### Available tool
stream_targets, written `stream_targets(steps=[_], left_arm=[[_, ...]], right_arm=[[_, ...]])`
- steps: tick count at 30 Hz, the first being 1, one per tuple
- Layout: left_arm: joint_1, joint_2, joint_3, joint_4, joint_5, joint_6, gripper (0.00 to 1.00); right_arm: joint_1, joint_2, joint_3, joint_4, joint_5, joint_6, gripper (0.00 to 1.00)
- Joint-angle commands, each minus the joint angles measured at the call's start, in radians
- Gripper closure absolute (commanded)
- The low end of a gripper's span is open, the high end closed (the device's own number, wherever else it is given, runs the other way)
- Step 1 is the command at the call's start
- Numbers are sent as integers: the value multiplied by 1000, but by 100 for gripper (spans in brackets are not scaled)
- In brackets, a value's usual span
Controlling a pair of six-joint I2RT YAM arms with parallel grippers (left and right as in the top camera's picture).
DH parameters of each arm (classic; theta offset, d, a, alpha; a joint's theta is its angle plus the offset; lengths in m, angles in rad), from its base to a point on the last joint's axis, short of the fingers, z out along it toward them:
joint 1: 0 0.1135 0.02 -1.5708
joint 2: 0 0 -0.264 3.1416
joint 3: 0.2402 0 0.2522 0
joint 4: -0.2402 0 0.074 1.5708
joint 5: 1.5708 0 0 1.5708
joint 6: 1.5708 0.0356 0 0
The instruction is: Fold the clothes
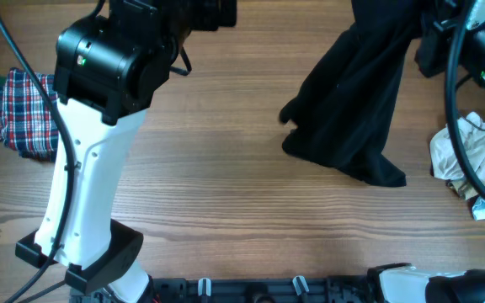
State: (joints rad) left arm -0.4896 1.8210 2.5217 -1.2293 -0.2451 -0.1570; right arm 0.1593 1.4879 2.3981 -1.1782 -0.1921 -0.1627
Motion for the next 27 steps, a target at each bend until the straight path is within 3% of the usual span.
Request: stream_targets(steps=[1,7,13,16,21,27], left_arm=[[3,-15,8,-76,352,-4,1],[-14,-1,8,-245,626,56,2],[-120,50,8,-259,628,102,4],[-162,106,8,-241,557,102,4],[-193,216,8,-178,547,237,11],[-198,266,8,-114,552,339,13]], right_arm=[[0,19,13,28,52,5,96],[0,47,13,89,104,55,96],[0,55,13,140,103,111,96],[0,55,13,152,102,114,96],[0,53,13,153,80,113,96],[0,53,13,155,80,111,96]])
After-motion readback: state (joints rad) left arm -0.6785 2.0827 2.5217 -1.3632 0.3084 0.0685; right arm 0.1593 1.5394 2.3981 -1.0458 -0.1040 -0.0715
